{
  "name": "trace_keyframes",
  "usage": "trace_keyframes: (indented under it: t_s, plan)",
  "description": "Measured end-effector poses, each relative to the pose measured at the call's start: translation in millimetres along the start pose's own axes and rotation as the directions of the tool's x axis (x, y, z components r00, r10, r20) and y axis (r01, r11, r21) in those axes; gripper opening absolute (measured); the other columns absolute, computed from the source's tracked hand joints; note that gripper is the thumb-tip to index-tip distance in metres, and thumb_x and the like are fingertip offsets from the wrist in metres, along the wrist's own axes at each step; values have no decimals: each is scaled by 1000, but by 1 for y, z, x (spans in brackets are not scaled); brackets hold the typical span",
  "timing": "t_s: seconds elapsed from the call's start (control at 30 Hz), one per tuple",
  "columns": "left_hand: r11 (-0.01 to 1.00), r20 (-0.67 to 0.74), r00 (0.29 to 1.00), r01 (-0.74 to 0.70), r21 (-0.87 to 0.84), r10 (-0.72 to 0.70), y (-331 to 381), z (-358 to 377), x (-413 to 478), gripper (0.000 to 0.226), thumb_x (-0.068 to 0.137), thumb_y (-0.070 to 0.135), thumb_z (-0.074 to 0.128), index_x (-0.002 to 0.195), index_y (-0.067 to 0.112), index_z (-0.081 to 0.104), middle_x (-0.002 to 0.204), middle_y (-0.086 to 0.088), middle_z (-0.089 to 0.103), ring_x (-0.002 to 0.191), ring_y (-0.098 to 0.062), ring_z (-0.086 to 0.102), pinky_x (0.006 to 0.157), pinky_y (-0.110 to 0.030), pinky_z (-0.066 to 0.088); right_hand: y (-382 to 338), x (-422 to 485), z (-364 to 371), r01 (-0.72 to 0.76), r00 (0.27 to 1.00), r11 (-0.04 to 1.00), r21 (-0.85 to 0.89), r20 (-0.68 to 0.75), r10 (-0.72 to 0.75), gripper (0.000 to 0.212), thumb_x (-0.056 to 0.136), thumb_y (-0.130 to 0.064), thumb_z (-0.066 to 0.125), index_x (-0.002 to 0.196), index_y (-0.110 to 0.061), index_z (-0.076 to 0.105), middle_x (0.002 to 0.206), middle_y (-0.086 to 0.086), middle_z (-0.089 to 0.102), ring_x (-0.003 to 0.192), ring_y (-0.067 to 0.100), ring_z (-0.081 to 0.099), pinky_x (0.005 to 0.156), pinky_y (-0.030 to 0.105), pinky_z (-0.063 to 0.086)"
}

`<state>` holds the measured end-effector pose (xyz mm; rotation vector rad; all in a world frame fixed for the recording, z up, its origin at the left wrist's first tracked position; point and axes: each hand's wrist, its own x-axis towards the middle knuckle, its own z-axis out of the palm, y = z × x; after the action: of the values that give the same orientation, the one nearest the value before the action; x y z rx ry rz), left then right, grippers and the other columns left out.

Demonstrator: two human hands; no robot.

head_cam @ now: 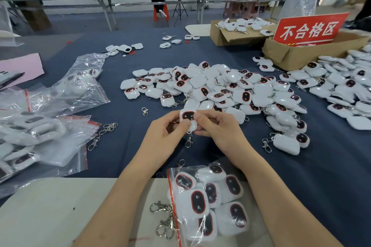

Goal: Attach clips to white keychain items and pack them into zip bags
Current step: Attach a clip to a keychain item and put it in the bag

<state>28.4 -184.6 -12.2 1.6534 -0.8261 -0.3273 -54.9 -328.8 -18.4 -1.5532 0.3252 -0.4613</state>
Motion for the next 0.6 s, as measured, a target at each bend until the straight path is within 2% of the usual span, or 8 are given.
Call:
trace_keyframes:
  t_s: [0.07, 0.13, 0.33, 0.47, 0.6]
  plan:
    - [1000, 12, 1000, 1, 29, -1, -2, 0, 0, 24, 99, 16, 62, 116, 31, 71, 100, 11, 76, 91, -11, 69, 82, -16, 53, 0, -1, 0, -5, 1000, 1000, 18, -3, 5, 12, 98, -17, 63, 98, -19, 75, 76, -4, 75, 74, 4, 68, 74, 20, 59]
    - [1000, 19, 1000, -3, 25, 2, -4, -1, 0, 25, 99, 14, 62, 118, 29, 70, 102, 12, 76, 94, -10, 70, 82, -13, 52, 0, -1, 0, -10, 1000, 1000, 21, -5, 11, 11, 96, -16, 65, 99, -17, 75, 77, -3, 75, 75, 5, 68, 74, 21, 59]
    - [1000, 26, 1000, -7, -25, 8, -6, -2, 2, 29, 99, 16, 63, 120, 36, 67, 97, 15, 76, 84, 2, 67, 78, -12, 50, -1, -1, -1, -18, 1000, 1000, 19, 20, 18, 15, 95, -10, 66, 106, -18, 74, 91, 2, 78, 84, 10, 73, 78, 22, 59]
    - [999, 33, 999, -18, -27, 19, -7, -3, 3, 31, 99, 16, 64, 115, 42, 67, 98, 11, 76, 87, -4, 68, 80, -14, 53, 0, -1, -2, -20, 1000, 1000, 5, 24, 20, 16, 95, -10, 67, 107, -17, 74, 91, 1, 78, 82, 10, 72, 79, 24, 60]
    - [999, 37, 999, -9, -33, 10, -8, -3, 4, 30, 99, 16, 64, 117, 40, 67, 101, 10, 76, 94, -11, 70, 84, -18, 54, 1, 0, -2, -22, 1000, 1000, 2, 21, 22, 14, 95, -11, 67, 105, -18, 74, 93, 4, 78, 83, 11, 72, 79, 24, 60]
